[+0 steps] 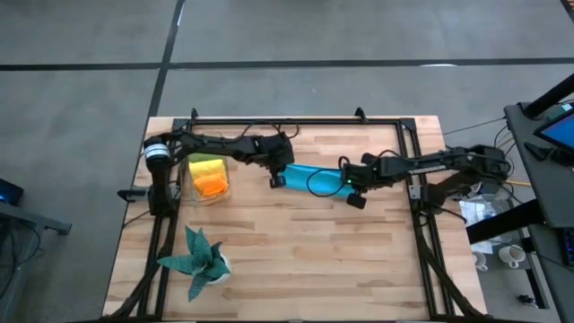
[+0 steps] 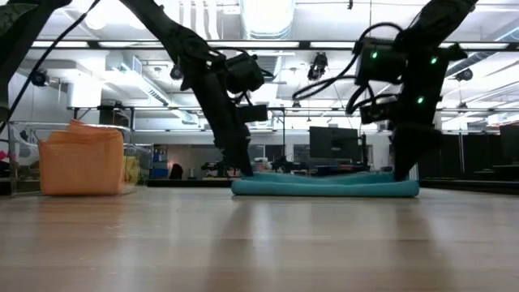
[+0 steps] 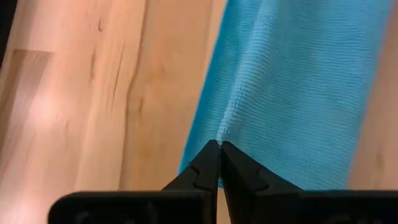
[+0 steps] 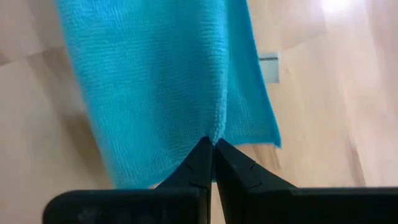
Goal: Roll microfiber towels into tight, uniform cylinder then place into a basket
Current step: Fold the blue microfiber towel
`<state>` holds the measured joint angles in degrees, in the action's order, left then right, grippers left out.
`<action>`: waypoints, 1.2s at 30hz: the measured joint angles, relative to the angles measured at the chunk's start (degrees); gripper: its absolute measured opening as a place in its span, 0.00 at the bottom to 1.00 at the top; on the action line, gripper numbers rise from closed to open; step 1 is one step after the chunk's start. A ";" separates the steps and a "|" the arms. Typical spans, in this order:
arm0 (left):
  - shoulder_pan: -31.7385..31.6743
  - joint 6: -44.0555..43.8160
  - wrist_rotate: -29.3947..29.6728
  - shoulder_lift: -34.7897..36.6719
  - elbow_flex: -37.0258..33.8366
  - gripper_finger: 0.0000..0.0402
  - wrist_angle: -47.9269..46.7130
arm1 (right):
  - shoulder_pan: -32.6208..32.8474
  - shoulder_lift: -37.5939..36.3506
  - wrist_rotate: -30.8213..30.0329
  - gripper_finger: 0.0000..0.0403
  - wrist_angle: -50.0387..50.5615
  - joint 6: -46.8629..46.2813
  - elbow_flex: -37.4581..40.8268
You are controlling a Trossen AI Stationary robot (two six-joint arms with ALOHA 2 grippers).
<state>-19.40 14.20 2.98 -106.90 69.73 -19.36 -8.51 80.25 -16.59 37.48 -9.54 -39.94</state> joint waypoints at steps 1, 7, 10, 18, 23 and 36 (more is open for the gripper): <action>-0.02 -0.17 0.27 -0.22 -0.01 0.00 0.28 | -0.23 0.91 -0.02 0.02 -0.96 0.32 0.00; -0.02 -0.29 2.62 -0.97 0.00 0.00 1.74 | -0.78 5.07 -0.32 0.02 -2.78 1.86 0.00; -0.02 -0.41 4.63 -1.02 -0.02 0.00 1.46 | -0.83 5.39 -1.64 0.02 -2.80 1.97 0.00; -0.11 -1.89 6.64 -0.97 -0.01 0.00 2.42 | -1.75 2.44 -3.49 0.02 -3.26 2.54 0.00; -0.16 -3.37 9.61 -0.95 0.00 0.00 2.73 | -3.49 2.29 -6.01 0.02 -3.93 2.55 -0.04; -0.42 -3.42 11.04 -0.93 -2.37 0.00 7.58 | -5.77 2.29 -6.07 0.02 -8.33 3.14 -0.04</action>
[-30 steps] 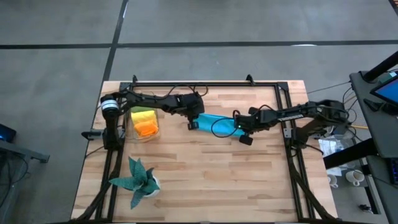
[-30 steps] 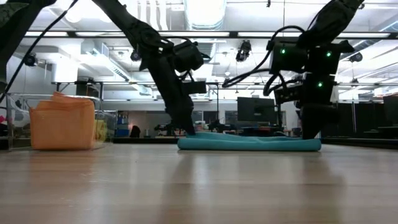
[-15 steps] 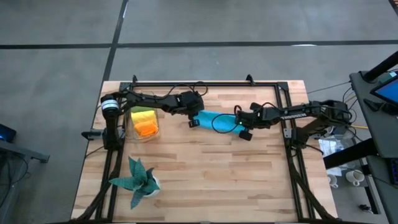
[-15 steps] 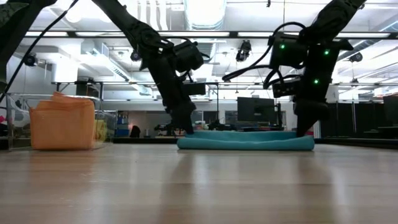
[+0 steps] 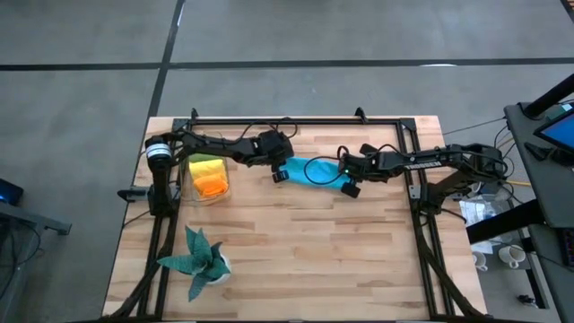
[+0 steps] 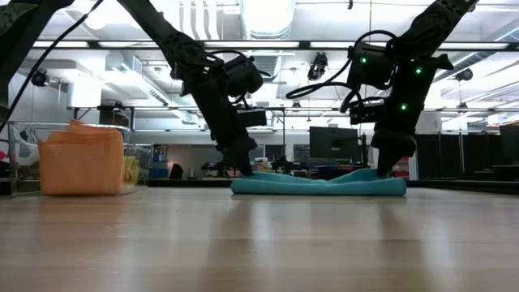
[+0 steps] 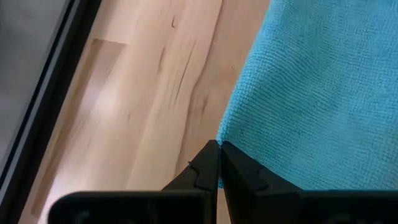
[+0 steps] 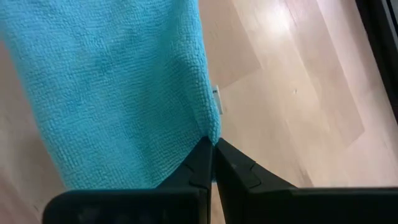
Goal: Roll microfiber towels into tight, uniform cylinder then place into a basket
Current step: Fold the blue microfiber towel
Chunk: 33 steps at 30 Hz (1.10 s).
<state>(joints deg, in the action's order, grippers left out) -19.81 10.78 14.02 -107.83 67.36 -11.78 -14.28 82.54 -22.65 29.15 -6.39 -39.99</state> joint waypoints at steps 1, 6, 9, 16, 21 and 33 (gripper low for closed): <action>-0.03 0.01 0.01 0.00 -0.19 0.00 0.16 | 0.00 0.00 0.00 0.02 0.00 -0.02 0.00; -0.20 0.03 0.02 0.04 -0.06 0.00 0.45 | 0.00 0.00 -0.02 0.02 0.08 -1.09 0.00; -0.45 0.07 0.72 0.07 0.17 0.00 0.76 | 0.00 0.00 -0.02 0.02 0.61 -2.89 0.00; -1.66 0.53 2.60 0.07 0.03 0.00 0.76 | 0.00 0.02 -1.14 0.06 2.15 -4.15 0.00; -1.88 0.55 2.78 0.07 0.01 0.00 0.73 | 0.00 0.02 -1.57 0.10 1.99 -4.37 0.00; -1.97 3.68 2.83 0.07 0.81 0.30 2.72 | 0.00 -0.23 -7.62 0.17 2.10 -7.09 0.00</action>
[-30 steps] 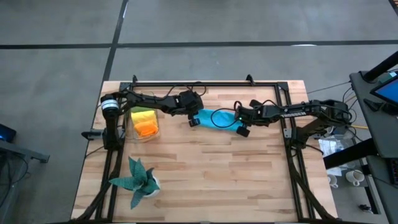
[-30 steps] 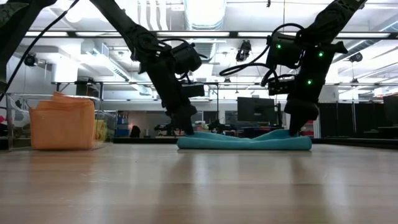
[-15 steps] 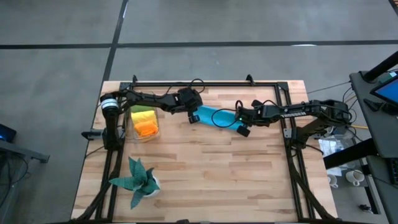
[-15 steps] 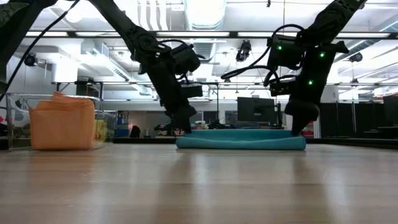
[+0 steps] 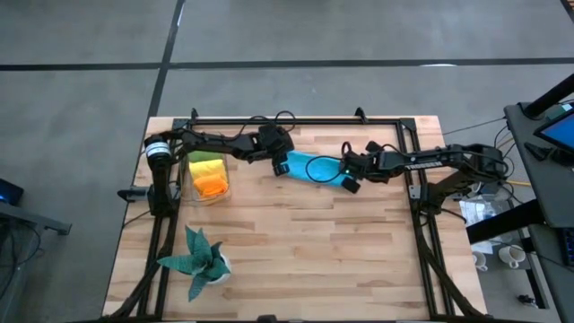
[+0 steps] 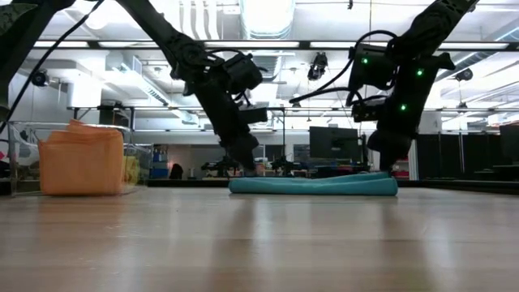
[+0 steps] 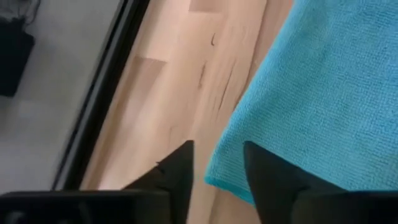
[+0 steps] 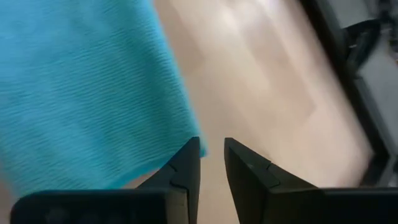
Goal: Roll microfiber towels into tight, uniform cylinder then place into a basket
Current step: Fold the blue microfiber towel
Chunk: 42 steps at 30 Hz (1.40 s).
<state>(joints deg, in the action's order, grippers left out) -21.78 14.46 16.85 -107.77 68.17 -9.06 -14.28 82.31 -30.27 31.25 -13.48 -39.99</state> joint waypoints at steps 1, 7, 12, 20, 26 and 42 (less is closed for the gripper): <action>-0.02 1.13 0.21 0.00 0.32 0.34 0.05 | 0.00 -0.24 -1.13 0.17 0.07 -0.01 -0.02; -0.14 5.63 5.64 1.61 3.16 0.50 -1.82 | 0.00 -4.19 -3.85 0.17 3.14 -1.10 -0.66; -0.41 5.65 -3.47 5.50 3.60 0.55 -4.52 | 0.67 -10.97 -3.29 0.17 4.34 -3.08 0.60; 0.57 10.43 -18.67 5.95 -1.32 0.53 -3.20 | 6.61 -22.71 10.84 0.17 -11.08 -1.96 10.67; 0.79 11.44 -16.23 2.47 -2.74 0.26 0.35 | 8.76 -23.11 15.67 0.07 -28.03 -5.12 18.57; 1.09 2.44 -8.83 -4.27 -1.89 0.00 1.01 | 5.97 -2.40 12.18 0.02 -30.11 -10.46 13.38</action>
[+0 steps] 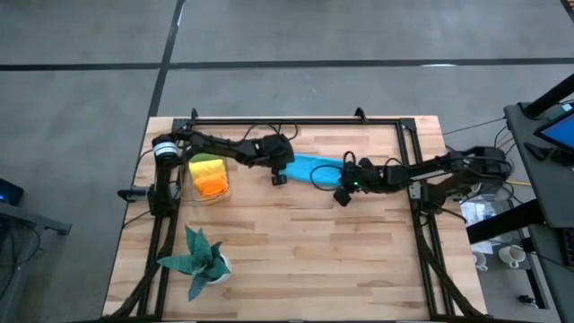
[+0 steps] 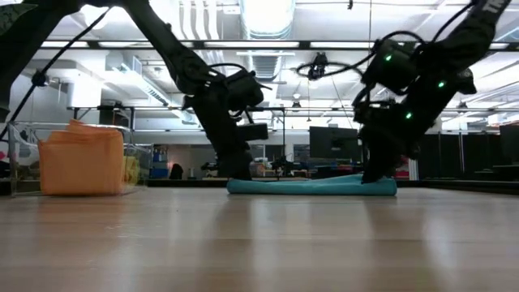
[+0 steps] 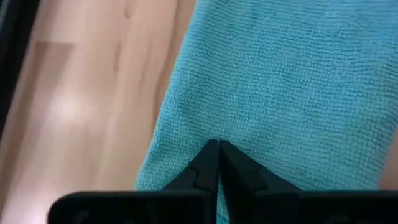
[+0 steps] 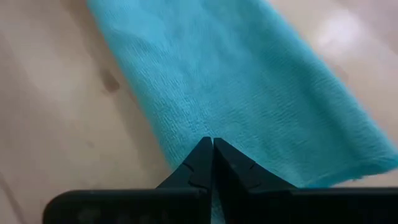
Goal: Roll microfiber towels into tight, uniform cylinder then place into a basket
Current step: Fold the blue microfiber towel
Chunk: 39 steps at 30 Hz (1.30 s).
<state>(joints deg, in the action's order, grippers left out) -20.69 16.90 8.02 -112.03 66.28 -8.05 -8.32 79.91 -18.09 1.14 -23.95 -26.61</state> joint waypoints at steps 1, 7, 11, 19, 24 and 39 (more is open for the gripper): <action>0.44 -0.88 0.05 0.17 0.00 0.00 -0.78 | 0.00 1.08 0.03 0.02 0.68 0.56 -0.75; 3.82 -8.88 0.08 0.82 0.06 0.00 -4.86 | 0.04 3.74 -0.02 0.02 7.29 3.28 -3.03; 6.46 -10.92 0.06 0.97 0.07 0.00 -6.60 | 0.07 2.43 -0.03 0.02 13.74 4.46 -4.18; 8.66 -9.51 8.30 1.25 0.51 0.00 -7.72 | 0.07 -4.13 0.02 0.02 16.65 3.63 -4.91; 7.44 -6.45 11.99 4.82 1.30 0.00 -7.98 | 0.50 -12.74 -4.37 0.02 18.34 0.97 -4.99; 9.68 3.44 -9.21 12.84 -0.84 0.00 -4.64 | 2.73 -24.70 1.56 0.05 20.40 -4.19 0.97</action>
<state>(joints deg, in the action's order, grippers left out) -11.01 20.34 -1.19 -99.20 65.44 -12.69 -5.58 55.21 -16.53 21.54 -28.14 -25.63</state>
